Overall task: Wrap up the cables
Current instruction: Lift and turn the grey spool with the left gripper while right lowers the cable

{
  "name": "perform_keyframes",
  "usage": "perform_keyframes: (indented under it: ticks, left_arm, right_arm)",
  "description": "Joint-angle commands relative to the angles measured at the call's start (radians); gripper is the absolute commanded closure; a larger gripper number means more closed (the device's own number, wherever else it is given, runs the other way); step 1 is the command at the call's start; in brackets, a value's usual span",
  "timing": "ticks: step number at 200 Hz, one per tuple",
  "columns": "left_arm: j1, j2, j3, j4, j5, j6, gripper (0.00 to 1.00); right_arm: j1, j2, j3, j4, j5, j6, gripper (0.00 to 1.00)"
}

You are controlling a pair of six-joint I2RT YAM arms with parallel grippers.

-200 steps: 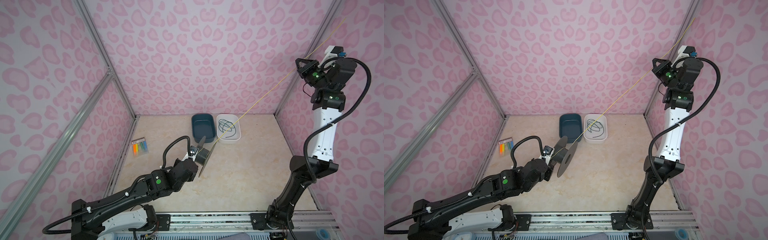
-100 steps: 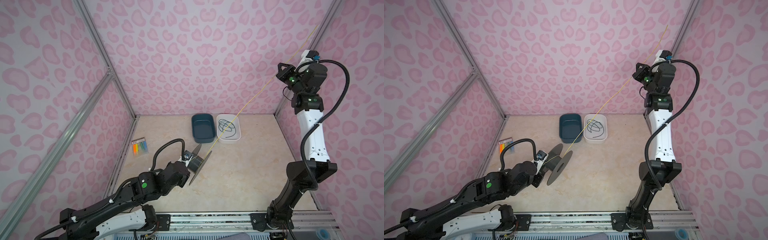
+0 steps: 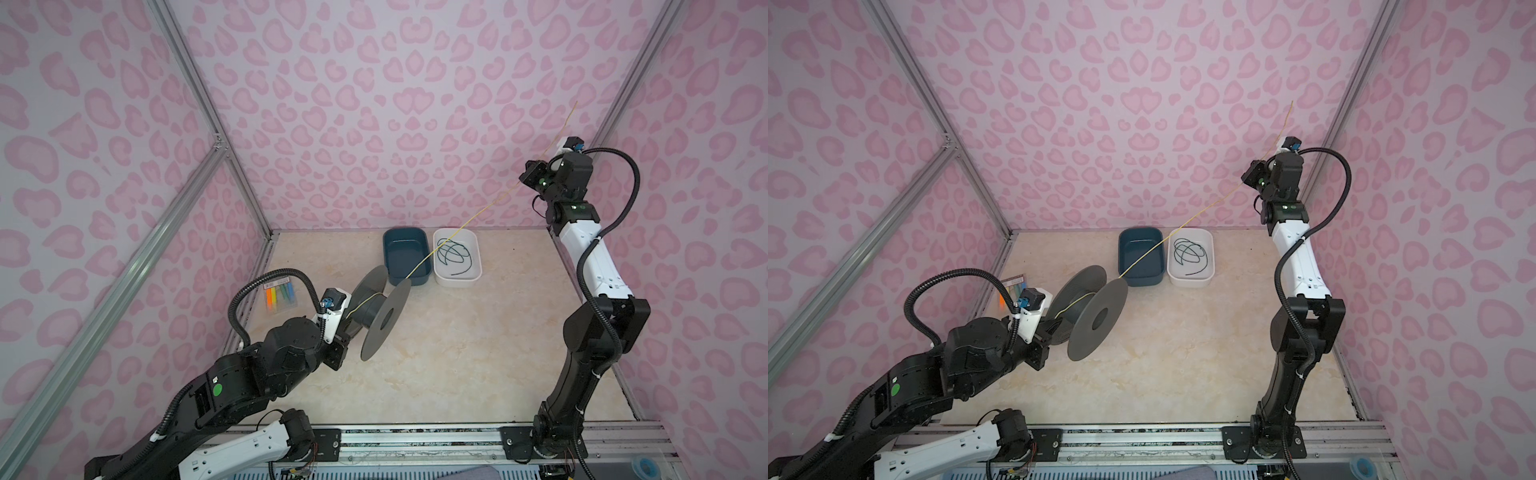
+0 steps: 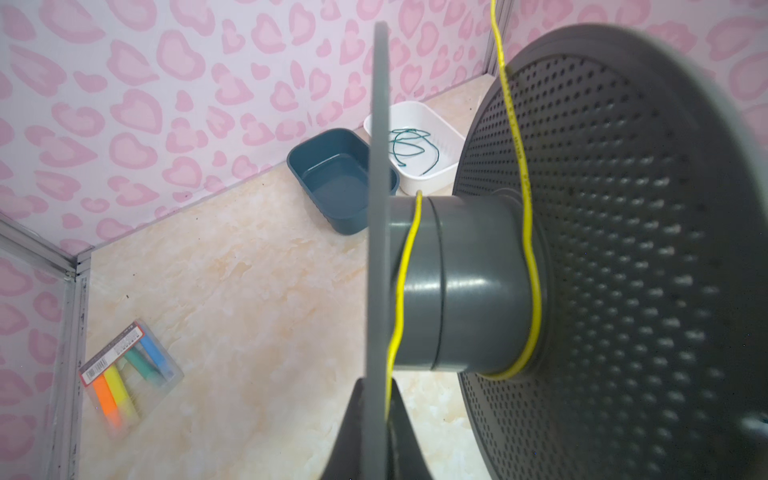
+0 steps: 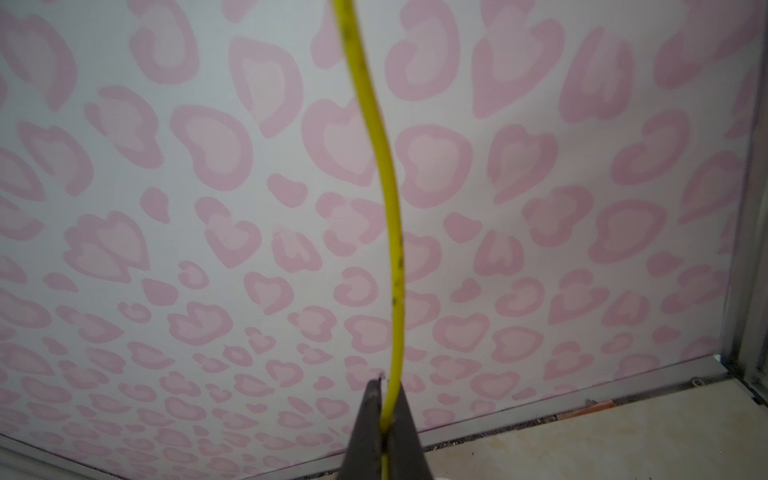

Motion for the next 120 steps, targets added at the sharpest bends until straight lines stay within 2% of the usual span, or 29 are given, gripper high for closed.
perform_keyframes:
  ticks: [1,22,44,91,120]
  left_arm:
    - [0.018,0.014,0.054,0.079,0.035,0.037,0.96]
    - [0.035,0.040,0.078,0.228,0.013,0.078,0.96]
    - [0.086,0.085,0.102,0.407,0.054,0.110,0.96]
    - [0.311,0.216,0.258,0.555,0.370,0.028,0.96]
    - [0.400,0.265,0.301,0.620,0.477,-0.046,0.96]
  right_arm:
    - [-0.006,-0.009,-0.091,0.131,0.089,0.023,1.00]
    - [-0.004,-0.050,-0.235,0.205,0.113,0.043,1.00]
    - [0.008,-0.100,-0.376,0.289,0.140,0.069,1.00]
    - [0.039,-0.184,-0.595,0.352,0.176,0.053,1.00]
    - [0.058,-0.228,-0.718,0.398,0.196,0.056,1.00]
